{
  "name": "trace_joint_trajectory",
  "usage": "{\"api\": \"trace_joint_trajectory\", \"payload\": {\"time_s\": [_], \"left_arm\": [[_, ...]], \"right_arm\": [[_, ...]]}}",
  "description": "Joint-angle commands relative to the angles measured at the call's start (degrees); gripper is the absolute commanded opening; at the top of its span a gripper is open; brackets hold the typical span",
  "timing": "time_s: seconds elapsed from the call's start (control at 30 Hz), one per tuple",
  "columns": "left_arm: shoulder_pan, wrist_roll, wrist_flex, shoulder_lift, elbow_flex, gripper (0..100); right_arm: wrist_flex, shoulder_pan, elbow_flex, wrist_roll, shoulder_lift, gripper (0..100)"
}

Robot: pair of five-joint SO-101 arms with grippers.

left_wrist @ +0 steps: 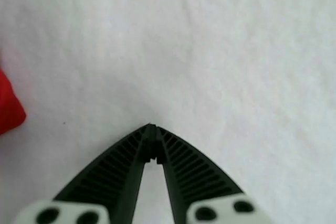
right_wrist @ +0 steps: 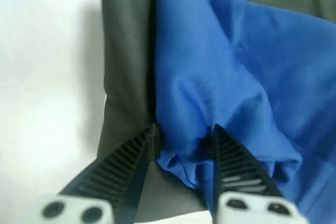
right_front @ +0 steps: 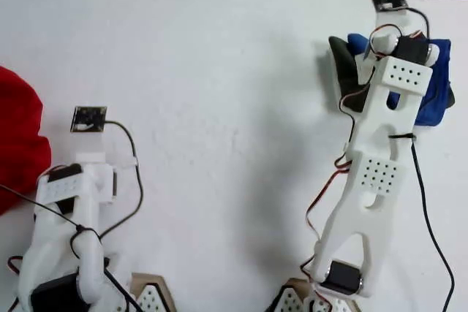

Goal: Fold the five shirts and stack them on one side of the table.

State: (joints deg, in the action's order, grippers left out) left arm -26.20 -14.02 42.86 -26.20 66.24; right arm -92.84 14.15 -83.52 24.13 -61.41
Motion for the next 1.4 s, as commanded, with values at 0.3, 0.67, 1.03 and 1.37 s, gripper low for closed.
{"api": "trace_joint_trajectory", "payload": {"time_s": [0.3, 0.67, 1.03, 1.37], "left_arm": [[-0.26, 0.09, -0.79, -1.14, -0.31, 3], [-0.26, 0.09, -0.79, -1.14, -0.31, 3], [-0.26, 0.09, -0.79, -1.14, -0.4, 3], [-0.18, 0.09, -0.79, -1.14, -0.4, 3]], "right_arm": [[-0.31, 0.04, -1.49, -1.41, 5.41, 15.5], [5.32, 2.59, -0.97, -1.32, 1.19, 0.9], [1.27, 4.0, -2.11, -1.32, 3.21, 1.9], [-6.9, 1.71, -2.64, 5.89, 8.22, 1.9]]}}
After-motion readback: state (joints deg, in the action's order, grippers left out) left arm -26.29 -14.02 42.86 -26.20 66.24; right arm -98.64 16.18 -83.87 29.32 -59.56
